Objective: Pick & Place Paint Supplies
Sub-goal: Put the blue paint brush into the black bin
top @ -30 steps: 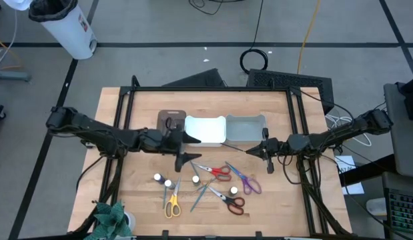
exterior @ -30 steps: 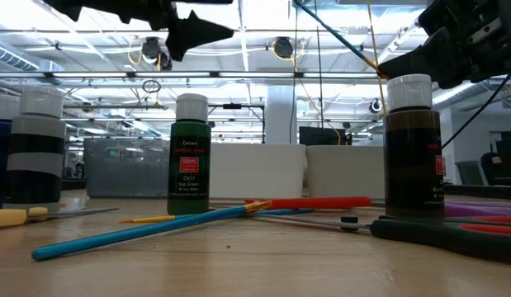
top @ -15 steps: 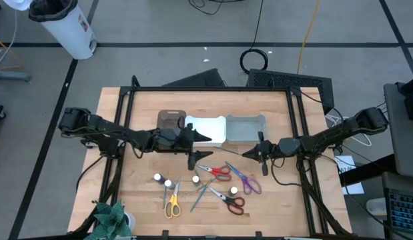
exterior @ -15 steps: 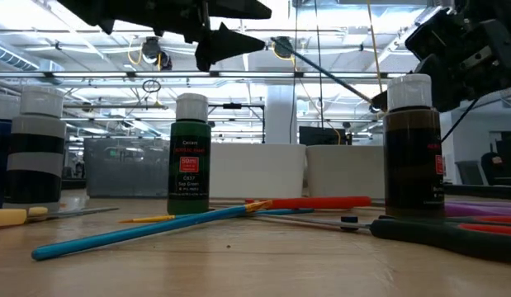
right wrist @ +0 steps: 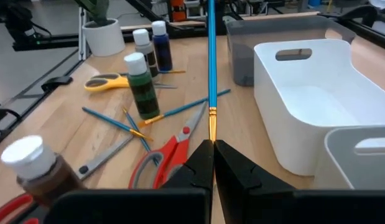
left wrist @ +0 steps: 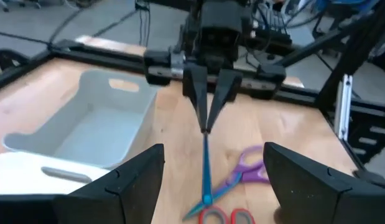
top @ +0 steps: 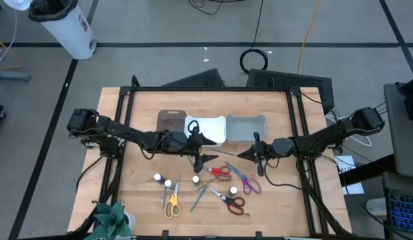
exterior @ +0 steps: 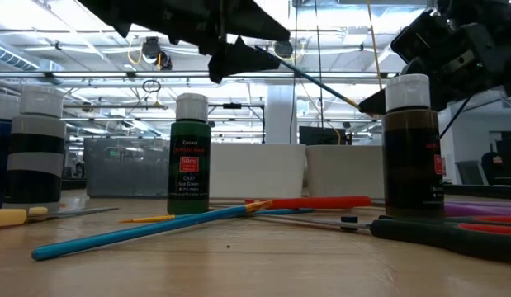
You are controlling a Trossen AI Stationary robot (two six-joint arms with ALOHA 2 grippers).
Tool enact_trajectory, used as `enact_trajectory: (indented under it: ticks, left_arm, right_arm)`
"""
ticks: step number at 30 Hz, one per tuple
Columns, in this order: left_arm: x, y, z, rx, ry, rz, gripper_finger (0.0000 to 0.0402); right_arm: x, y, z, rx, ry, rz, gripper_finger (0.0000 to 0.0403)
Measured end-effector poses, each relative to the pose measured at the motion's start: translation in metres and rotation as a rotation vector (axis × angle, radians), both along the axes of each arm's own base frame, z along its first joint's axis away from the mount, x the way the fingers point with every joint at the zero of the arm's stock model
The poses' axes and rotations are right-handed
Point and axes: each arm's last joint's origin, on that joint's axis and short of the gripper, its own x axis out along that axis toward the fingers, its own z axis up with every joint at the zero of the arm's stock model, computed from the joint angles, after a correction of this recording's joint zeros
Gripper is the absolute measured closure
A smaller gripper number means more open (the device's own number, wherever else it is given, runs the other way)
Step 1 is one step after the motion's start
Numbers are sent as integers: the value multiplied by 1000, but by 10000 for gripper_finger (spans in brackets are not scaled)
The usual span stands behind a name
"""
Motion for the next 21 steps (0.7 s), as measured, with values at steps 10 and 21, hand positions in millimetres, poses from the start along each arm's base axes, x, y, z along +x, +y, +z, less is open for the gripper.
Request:
enact_trajectory:
  ticks: [10,21]
  left_arm:
    - [-1,0,-4,-5,41,-28,119]
    - [-2,0,-5,-7,55,-27,198]
  right_arm:
    - [0,0,-2,-3,15,-2,403]
    - [0,0,-1,-2,12,-2,403]
